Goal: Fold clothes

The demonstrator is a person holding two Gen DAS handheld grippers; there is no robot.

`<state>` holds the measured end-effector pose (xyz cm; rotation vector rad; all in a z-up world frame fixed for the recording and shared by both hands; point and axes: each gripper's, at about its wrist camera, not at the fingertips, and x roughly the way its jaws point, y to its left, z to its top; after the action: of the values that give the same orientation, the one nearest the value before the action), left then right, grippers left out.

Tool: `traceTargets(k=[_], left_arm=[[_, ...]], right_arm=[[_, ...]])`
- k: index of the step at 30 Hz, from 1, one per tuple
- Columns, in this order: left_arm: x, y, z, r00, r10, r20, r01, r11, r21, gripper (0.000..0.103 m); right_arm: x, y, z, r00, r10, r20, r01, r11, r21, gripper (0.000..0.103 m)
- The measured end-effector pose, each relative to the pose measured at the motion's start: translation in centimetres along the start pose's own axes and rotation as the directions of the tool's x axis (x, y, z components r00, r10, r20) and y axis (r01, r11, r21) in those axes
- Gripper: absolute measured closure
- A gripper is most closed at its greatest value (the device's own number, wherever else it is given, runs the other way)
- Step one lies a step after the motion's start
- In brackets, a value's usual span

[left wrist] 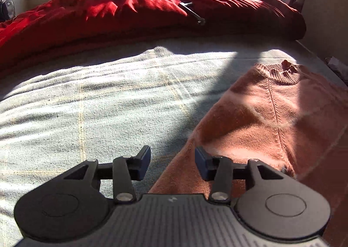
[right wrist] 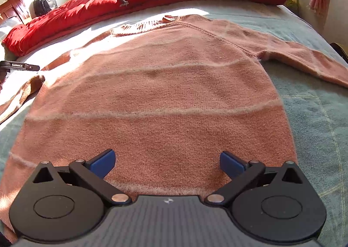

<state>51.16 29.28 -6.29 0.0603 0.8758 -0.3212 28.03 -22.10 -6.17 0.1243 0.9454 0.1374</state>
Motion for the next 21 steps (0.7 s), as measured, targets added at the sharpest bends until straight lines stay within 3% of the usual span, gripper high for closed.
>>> traceTargets(k=[6, 10, 13, 18, 21], left_arm=[[-2.0, 3.5, -3.9, 0.998, 0.035, -0.052, -0.039, 0.997, -0.068, 0.044], [-2.5, 3.9, -5.6, 0.996, 0.049, -0.078, -0.054, 0.996, -0.074, 0.044], [-3.0, 3.3, -6.4, 0.995, 0.048, -0.082, -0.053, 0.997, -0.057, 0.052], [-3.8, 2.3, -6.9, 0.992, 0.098, -0.085, -0.101, 0.994, -0.033, 0.092], [-4.5, 2.4, -6.1, 0.987, 0.147, -0.062, -0.150, 0.988, -0.042, 0.095]], right_arm=[[0.2, 0.3, 0.5, 1.000, 0.017, 0.003, -0.017, 1.000, -0.019, 0.000], [0.5, 0.7, 0.8, 1.000, 0.029, 0.001, -0.029, 0.999, -0.033, 0.000], [0.5, 1.2, 0.7, 0.999, 0.032, -0.002, -0.032, 0.998, -0.048, 0.000], [0.4, 1.2, 0.5, 0.999, 0.035, -0.003, -0.035, 0.999, -0.040, 0.000], [0.3, 1.1, 0.5, 0.999, 0.040, -0.001, -0.040, 0.999, -0.031, 0.000]])
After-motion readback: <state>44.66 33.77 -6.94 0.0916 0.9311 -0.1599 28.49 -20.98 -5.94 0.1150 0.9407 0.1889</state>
